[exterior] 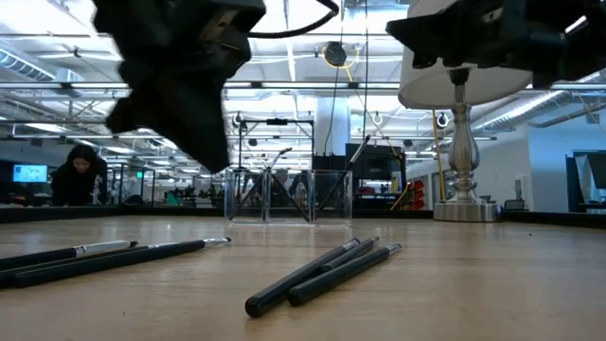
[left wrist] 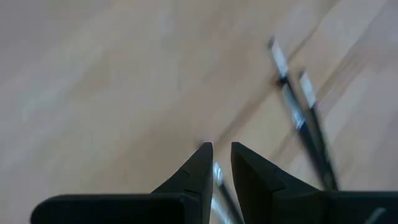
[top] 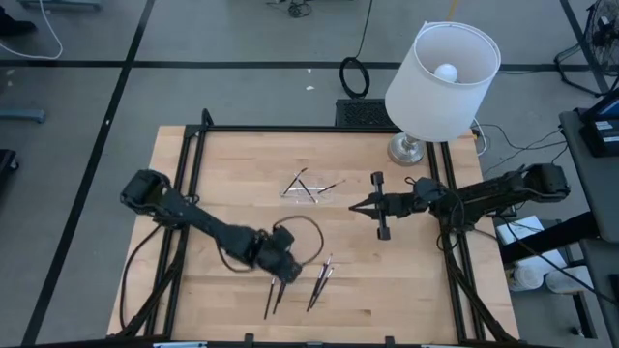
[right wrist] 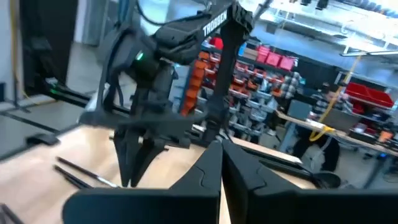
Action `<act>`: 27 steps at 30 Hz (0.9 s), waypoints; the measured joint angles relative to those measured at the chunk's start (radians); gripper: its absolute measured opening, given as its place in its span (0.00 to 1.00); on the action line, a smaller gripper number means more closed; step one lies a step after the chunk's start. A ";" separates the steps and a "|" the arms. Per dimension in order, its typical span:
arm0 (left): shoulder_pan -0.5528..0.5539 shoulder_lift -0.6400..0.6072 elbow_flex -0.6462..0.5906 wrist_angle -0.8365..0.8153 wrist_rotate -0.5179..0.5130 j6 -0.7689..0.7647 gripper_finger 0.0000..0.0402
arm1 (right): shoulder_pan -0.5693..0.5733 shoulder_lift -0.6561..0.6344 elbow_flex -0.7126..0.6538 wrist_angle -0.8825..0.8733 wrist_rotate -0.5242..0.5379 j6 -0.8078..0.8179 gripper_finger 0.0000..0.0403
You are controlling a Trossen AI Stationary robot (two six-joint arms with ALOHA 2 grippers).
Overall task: Put items in baskets/containers
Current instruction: Put the black eyeshadow brush into the transparent organizer
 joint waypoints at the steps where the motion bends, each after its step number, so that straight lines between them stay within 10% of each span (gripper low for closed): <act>1: -0.013 0.022 0.029 -0.048 -0.004 -0.022 0.16 | 0.008 -0.011 0.000 -0.021 0.000 0.007 0.00; 13: 0.001 0.280 0.364 -0.375 0.031 0.040 0.16 | 0.095 -0.046 0.000 -0.156 0.000 0.014 0.00; 27: 0.078 0.304 0.395 -0.428 0.107 0.048 0.40 | 0.119 -0.046 0.000 -0.185 0.004 0.006 0.00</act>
